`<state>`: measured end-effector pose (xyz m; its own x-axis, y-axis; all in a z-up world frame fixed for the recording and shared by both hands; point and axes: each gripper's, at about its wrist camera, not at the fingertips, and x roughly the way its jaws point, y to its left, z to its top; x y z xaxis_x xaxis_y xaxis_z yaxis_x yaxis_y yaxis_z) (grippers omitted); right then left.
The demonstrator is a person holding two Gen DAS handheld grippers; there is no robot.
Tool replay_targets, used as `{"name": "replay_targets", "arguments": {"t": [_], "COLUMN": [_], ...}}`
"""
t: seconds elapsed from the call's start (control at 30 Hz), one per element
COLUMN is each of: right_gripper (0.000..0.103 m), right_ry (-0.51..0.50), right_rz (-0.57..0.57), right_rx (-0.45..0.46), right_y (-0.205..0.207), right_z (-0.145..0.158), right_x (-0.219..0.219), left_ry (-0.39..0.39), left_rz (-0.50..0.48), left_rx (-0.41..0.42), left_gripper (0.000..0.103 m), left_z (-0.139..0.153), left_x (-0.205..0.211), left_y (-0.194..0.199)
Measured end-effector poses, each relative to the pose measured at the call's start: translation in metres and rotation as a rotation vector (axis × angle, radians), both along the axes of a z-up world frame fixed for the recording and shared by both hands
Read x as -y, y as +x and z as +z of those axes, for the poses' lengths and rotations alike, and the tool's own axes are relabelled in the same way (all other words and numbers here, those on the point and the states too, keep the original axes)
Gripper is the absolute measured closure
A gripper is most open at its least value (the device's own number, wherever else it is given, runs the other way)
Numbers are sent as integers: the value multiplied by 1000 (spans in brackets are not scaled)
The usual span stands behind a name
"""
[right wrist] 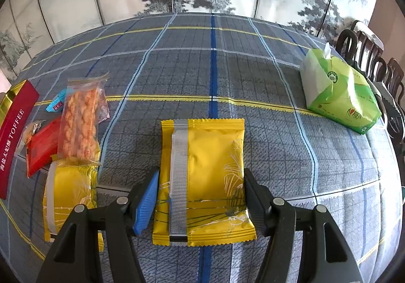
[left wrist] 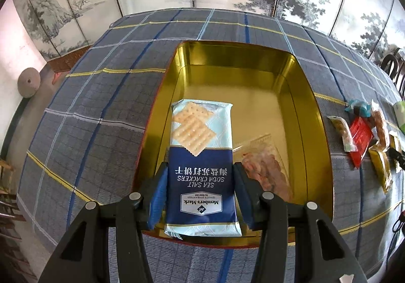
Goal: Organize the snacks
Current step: 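Carry the cracker pack into the gold tin and open the left tool, then lift the left tool out of the tin while right holds the yellow packet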
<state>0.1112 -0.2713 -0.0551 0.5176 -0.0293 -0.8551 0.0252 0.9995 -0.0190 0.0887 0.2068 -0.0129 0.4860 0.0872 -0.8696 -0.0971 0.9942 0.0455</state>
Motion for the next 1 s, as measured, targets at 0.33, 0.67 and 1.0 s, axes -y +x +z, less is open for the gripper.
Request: {"name": "replay_targets", "arguments": {"t": [0.33, 0.67, 1.0], "right_gripper": [40, 42, 42], "right_ry": [-5, -18, -30], "right_rz": [-55, -114, -184], "right_rx": [-17, -9, 82], "right_y": [1, -5, -23], "right_z": [0, 0, 40], "right_x": [-5, -12, -33], "left_ry": [9, -36, -33], "left_rz": [-17, -11, 18], "left_rx": [5, 18, 117], "left_gripper": [56, 49, 34], "left_z": [-1, 5, 35], "left_x": [3, 0, -10], "left_y": [-3, -9, -28]}}
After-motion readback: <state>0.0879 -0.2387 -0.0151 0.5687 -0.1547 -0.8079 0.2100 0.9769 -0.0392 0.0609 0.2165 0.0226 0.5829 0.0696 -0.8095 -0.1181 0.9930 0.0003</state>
